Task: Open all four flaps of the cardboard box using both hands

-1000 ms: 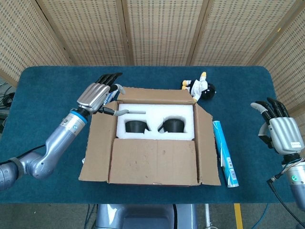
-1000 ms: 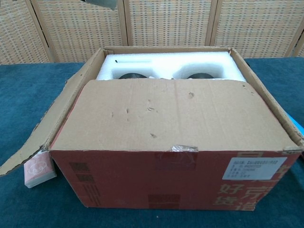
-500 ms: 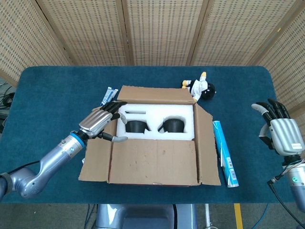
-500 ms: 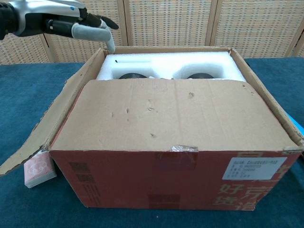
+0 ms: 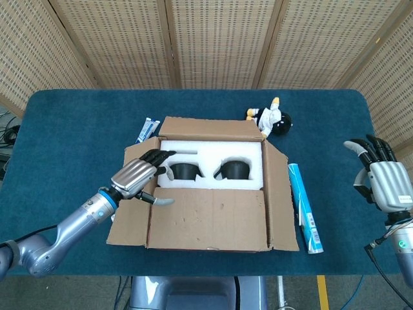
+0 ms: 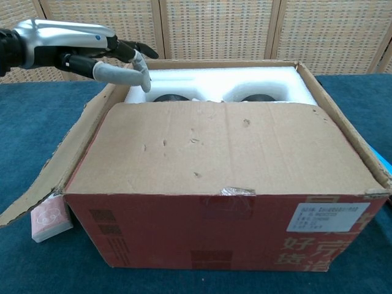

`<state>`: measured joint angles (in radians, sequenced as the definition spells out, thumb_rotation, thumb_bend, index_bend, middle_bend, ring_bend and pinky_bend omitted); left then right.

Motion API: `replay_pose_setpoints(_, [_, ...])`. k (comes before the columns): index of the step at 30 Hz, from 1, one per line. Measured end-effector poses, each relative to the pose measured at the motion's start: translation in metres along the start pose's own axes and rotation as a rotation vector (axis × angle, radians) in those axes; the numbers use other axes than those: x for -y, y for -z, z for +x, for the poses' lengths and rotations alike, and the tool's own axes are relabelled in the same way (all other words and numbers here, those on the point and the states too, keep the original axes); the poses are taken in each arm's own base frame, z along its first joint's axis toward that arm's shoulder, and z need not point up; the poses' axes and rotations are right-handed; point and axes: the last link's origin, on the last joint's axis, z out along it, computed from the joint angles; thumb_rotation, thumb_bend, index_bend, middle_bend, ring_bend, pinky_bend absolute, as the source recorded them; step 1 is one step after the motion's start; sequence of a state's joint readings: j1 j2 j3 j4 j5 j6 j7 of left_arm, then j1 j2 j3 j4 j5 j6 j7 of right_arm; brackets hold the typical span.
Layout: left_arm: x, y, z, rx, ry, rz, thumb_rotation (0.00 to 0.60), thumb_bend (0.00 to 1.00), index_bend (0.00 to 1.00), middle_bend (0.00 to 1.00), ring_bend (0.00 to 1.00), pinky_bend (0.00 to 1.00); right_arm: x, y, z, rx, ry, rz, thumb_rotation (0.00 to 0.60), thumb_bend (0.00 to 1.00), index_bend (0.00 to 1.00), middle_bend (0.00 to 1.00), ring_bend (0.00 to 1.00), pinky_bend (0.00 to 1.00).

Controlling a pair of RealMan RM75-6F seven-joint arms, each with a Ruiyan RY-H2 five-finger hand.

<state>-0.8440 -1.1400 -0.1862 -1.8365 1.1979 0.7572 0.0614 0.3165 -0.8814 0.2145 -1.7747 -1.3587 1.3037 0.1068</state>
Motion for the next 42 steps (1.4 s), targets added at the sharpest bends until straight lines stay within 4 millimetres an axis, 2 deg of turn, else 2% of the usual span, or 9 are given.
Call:
replay_pose_setpoints(9, [-0.008,-0.002,-0.013,0.021,-0.05,-0.017,0.156,0.08,0.36,0.0,0.0,0.0,-0.003,0.002,0.001,-0.005,-0.003,-0.005,0.6,1.0,0.17,0.16,0.0,0.06])
replay_pose_setpoints(17, [-0.01,0.001,-0.011,0.018,0.005,-0.015,0.155,0.08,0.36,0.0,0.0,0.0,-0.004,0.002,0.002,-0.01,-0.004,-0.007,0.6,1.0,0.17,0.16,0.0,0.06])
replay_pose_setpoints(29, [-0.011,0.015,-0.002,0.071,0.227,-0.022,0.148,0.08,0.36,0.0,0.0,0.0,-0.003,-0.001,0.001,-0.013,-0.004,-0.004,0.6,1.0,0.17,0.16,0.0,0.06])
replay_pose_setpoints(42, [-0.022,0.027,0.01,0.159,0.524,-0.055,0.133,0.1,0.36,0.0,0.0,0.0,-0.002,-0.002,0.001,-0.014,0.008,-0.004,0.6,1.0,0.17,0.16,0.0,0.06])
